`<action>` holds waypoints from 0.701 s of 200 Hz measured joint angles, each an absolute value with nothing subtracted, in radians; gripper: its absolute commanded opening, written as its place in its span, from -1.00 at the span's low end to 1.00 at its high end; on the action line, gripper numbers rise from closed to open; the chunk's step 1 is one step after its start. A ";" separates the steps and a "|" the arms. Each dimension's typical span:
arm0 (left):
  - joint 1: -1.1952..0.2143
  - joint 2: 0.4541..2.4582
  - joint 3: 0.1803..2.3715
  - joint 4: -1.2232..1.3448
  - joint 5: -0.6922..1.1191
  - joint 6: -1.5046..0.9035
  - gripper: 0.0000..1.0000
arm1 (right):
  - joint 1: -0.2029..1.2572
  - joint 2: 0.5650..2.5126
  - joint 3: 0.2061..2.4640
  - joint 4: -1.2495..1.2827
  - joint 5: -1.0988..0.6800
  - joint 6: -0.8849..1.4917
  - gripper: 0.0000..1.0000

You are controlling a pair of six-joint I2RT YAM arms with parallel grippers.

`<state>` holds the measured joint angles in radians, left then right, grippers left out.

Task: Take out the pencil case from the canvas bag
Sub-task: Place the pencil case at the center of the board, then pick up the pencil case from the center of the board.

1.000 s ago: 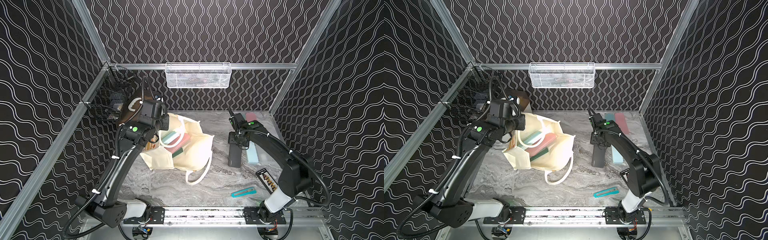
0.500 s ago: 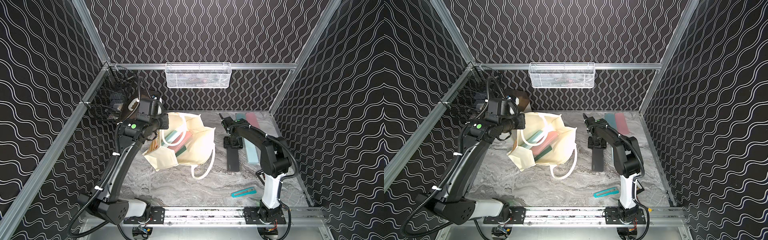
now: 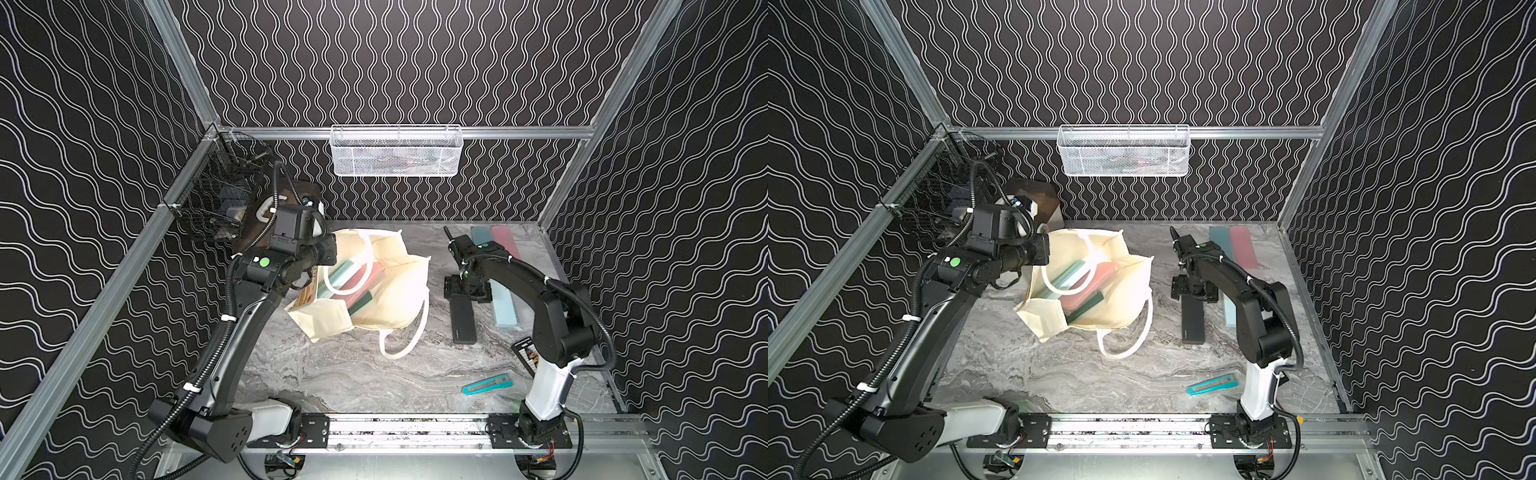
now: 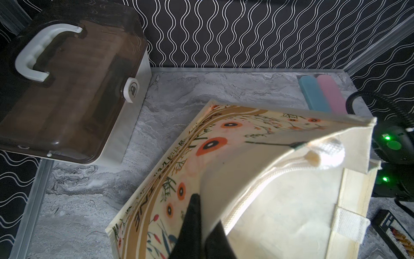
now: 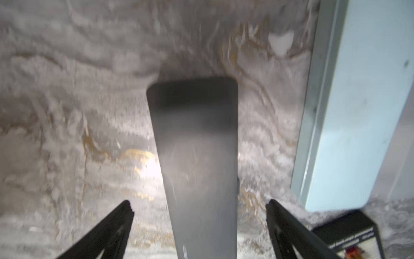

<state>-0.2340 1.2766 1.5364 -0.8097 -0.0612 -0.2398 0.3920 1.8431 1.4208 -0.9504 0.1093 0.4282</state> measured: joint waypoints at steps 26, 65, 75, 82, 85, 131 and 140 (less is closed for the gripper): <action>-0.235 1.242 1.488 -0.783 -0.056 -0.239 -1.00 | 0.392 1.729 1.292 -0.891 0.074 0.450 0.87; -0.237 1.211 1.439 -0.749 -0.047 -0.239 -1.00 | 0.392 1.641 1.146 -0.814 0.045 0.479 0.89; -0.239 1.211 1.437 -0.748 -0.046 -0.239 -1.00 | 0.393 1.637 1.117 -0.790 0.036 0.478 0.89; -0.239 1.211 1.437 -0.748 -0.045 -0.239 -1.00 | 0.393 1.639 1.098 -0.786 0.036 0.478 0.89; -0.239 1.212 1.437 -0.748 -0.045 -0.239 -1.00 | 0.393 1.641 1.091 -0.785 0.036 0.478 0.89; -0.240 1.222 1.438 -0.739 -0.030 -0.239 -1.00 | 0.398 1.667 1.056 -0.754 0.012 0.478 0.88; -0.241 1.224 1.438 -0.738 -0.028 -0.239 -1.00 | 0.403 1.676 1.057 -0.752 0.009 0.478 0.87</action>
<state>-0.2405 1.2240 1.4376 -0.7383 -0.0284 -0.2394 0.4034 1.6760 1.0573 -0.7517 0.0086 0.4778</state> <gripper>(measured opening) 0.070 0.937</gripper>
